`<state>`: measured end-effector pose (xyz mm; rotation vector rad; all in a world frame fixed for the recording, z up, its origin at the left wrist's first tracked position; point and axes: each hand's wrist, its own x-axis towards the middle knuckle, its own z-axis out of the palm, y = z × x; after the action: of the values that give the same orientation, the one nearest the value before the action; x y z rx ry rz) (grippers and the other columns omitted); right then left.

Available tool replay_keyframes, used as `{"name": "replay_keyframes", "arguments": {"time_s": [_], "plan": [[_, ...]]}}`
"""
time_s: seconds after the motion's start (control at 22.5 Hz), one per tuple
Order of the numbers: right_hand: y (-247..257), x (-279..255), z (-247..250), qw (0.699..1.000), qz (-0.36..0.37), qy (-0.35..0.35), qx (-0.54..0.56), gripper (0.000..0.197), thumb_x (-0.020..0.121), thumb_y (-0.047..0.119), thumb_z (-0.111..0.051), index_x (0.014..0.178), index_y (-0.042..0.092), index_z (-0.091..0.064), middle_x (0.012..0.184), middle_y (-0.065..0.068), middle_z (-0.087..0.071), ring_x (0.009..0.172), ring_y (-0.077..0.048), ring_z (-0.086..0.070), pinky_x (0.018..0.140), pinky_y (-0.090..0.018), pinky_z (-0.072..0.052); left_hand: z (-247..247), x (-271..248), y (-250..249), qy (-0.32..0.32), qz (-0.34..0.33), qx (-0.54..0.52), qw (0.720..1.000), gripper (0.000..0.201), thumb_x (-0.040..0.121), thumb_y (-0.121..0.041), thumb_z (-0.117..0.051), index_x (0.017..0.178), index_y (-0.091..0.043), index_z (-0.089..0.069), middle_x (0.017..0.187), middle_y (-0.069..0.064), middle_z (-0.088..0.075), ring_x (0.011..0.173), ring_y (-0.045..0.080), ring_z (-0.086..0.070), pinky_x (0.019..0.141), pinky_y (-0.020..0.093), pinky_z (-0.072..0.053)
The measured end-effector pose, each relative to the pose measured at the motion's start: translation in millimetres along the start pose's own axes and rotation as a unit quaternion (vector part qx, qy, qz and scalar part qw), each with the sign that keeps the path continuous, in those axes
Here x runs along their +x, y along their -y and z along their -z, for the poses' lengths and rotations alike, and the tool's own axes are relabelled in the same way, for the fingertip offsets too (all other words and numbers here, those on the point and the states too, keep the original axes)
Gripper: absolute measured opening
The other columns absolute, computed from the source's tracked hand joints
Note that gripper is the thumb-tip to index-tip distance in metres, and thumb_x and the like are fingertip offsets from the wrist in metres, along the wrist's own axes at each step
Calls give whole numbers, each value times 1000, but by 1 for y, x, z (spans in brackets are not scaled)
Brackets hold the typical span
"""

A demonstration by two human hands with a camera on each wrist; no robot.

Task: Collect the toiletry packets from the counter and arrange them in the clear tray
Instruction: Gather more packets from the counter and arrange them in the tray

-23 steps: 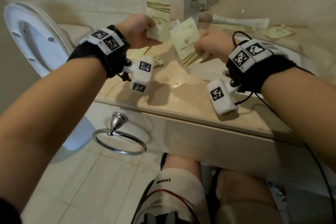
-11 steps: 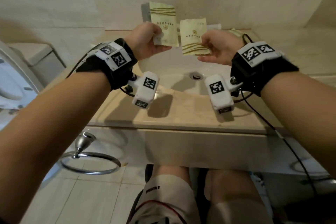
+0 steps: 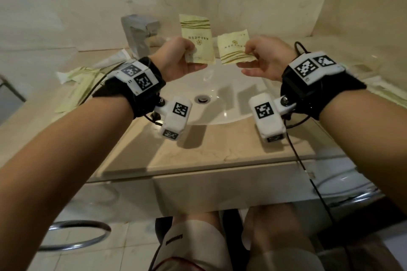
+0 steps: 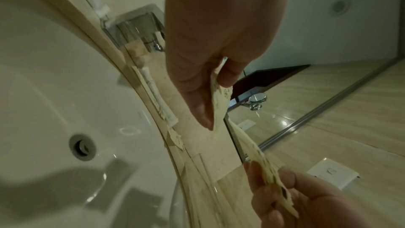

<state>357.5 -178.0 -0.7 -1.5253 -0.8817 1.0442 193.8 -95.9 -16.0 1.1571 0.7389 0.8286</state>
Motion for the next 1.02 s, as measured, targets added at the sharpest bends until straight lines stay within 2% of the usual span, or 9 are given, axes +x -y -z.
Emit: {"name": "replay_keyframes", "arguments": {"time_s": [0.22,0.36,0.44,0.58,0.76,0.89,1.02], "plan": [[2,-7,43,996,-2,-89,-19,19,90,3,-39,76,15,-46,69,0,-51,52,-10,-55,48,-22,-51,-39,19,10,33,18,-5,999,32,95,1,-25,121,-9,-42,102,8,-63,89,21,-65,68,30,-60],[-1,-10,69,992,-4,-125,-25,18,89,6,-41,76,16,-48,73,0,-56,50,-7,-55,40,-17,-50,-61,29,17,49,25,0,999,32,95,1,-27,122,-8,-43,103,9,-62,91,22,-64,67,30,-60],[-2,-15,92,983,7,-181,-27,15,90,8,-43,79,15,-50,73,1,-57,52,-7,-56,40,-17,-49,-84,37,25,70,26,29,997,33,95,1,-29,122,-8,-44,102,7,-63,91,21,-65,68,30,-60],[-2,-20,118,977,19,-211,-28,10,92,10,-44,100,15,-48,74,3,-54,56,-7,-57,43,-19,-48,-107,43,31,88,27,54,994,35,95,-1,-34,127,-6,-45,102,6,-64,91,21,-65,63,27,-60],[-7,-34,153,965,14,-260,-28,7,92,10,-46,94,15,-50,75,2,-56,59,-9,-58,45,-20,-48,-146,45,40,129,40,94,986,28,96,-2,-36,122,-5,-45,107,7,-62,93,20,-63,66,26,-60],[-14,-42,173,961,-3,-273,-39,7,92,10,-46,90,14,-51,76,1,-57,61,-9,-59,45,-20,-47,-169,43,46,144,46,140,978,24,96,-1,-37,118,-5,-46,103,5,-61,89,16,-62,63,23,-59],[-22,-50,199,955,-24,-293,-50,14,92,9,-46,95,13,-59,83,-1,-60,66,-11,-60,45,-21,-47,-193,37,54,168,67,243,953,18,95,-3,-44,111,-6,-50,95,3,-61,82,13,-61,59,20,-58]]}}
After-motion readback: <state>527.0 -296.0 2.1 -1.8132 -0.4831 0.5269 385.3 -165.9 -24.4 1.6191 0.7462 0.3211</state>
